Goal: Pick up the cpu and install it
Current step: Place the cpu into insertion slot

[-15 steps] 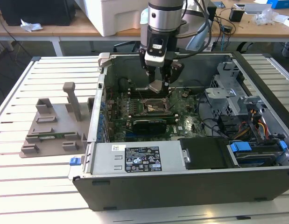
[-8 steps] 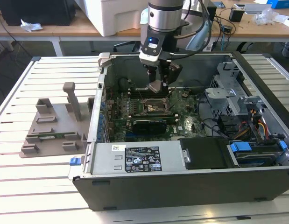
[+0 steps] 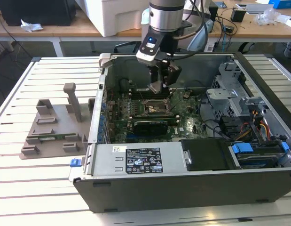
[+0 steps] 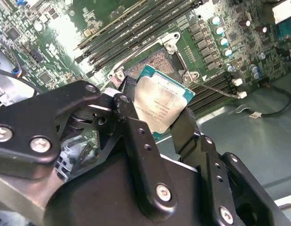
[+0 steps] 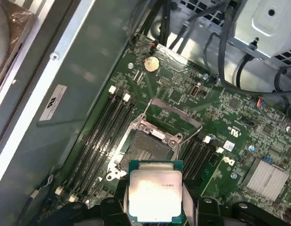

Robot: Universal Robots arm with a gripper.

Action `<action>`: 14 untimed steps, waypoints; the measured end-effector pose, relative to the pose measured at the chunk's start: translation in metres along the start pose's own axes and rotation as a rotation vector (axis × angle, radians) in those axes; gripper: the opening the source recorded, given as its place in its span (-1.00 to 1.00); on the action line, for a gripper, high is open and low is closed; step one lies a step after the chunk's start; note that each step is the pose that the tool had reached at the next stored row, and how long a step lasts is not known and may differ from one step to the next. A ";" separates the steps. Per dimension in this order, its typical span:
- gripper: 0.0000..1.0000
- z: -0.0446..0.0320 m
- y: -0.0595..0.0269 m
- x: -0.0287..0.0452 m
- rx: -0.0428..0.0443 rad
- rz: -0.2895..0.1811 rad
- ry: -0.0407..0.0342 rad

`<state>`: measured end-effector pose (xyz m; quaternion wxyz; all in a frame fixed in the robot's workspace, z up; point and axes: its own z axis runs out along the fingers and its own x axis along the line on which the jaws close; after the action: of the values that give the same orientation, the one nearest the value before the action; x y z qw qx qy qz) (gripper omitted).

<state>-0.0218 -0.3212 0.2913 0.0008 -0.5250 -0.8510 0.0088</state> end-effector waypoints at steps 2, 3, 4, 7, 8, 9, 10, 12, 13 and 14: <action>0.09 0.0000 0.0000 0.0000 0.0003 0.032 0.0003; 0.09 0.0000 0.0000 0.0000 0.0004 0.043 0.0004; 0.09 0.0000 0.0000 0.0000 0.0006 0.060 0.0006; 0.09 0.0000 0.0000 0.0000 0.0012 0.111 0.0011; 0.09 0.0000 0.0000 0.0000 0.0013 0.120 0.0012; 0.09 0.0000 0.0000 0.0000 0.0013 0.130 0.0013; 0.09 0.0000 0.0000 0.0000 0.0014 0.144 0.0015; 0.09 0.0000 0.0000 0.0000 0.0020 0.192 0.0019; 0.09 0.0000 0.0000 0.0000 0.0026 0.234 0.0021; 0.09 0.0000 0.0000 0.0000 0.0030 0.255 0.0020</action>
<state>-0.0218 -0.3212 0.2913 0.0013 -0.6292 -0.7772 0.0096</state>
